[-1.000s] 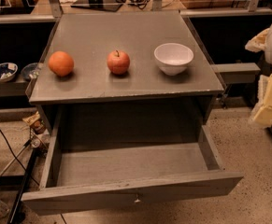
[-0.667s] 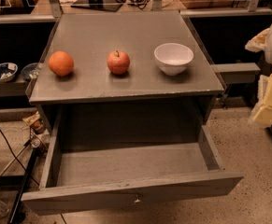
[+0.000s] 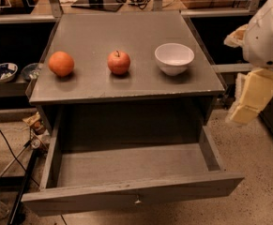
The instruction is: Place orange into top drawer
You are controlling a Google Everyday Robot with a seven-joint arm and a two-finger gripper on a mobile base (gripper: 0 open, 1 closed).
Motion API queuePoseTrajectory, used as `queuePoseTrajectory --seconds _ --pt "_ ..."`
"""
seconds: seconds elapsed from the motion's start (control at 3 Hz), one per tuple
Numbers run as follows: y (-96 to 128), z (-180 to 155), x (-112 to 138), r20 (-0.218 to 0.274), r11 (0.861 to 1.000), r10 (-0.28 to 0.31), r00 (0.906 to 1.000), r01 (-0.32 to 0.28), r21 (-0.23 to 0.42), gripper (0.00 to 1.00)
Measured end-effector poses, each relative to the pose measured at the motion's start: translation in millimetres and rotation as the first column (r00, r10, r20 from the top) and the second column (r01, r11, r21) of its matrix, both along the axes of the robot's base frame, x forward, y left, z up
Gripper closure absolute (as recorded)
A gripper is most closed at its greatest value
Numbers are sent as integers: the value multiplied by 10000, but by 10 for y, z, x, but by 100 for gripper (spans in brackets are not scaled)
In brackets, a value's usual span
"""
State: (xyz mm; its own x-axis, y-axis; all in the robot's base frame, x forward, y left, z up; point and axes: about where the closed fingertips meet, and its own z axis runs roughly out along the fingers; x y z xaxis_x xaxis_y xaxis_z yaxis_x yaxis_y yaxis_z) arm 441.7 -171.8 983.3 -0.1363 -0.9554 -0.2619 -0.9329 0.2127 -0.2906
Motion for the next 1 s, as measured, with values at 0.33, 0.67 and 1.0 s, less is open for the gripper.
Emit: queuePoseTrajectory --seconds 0.33,0.67,1.0 --pt "323 -7 -38 191 9980 593 9981 -597 224 0" --pt "367 -4 -46 226 9974 665 9975 -671 249 0" --pt "488 -1 16 410 9956 839 9956 -855 387 0"
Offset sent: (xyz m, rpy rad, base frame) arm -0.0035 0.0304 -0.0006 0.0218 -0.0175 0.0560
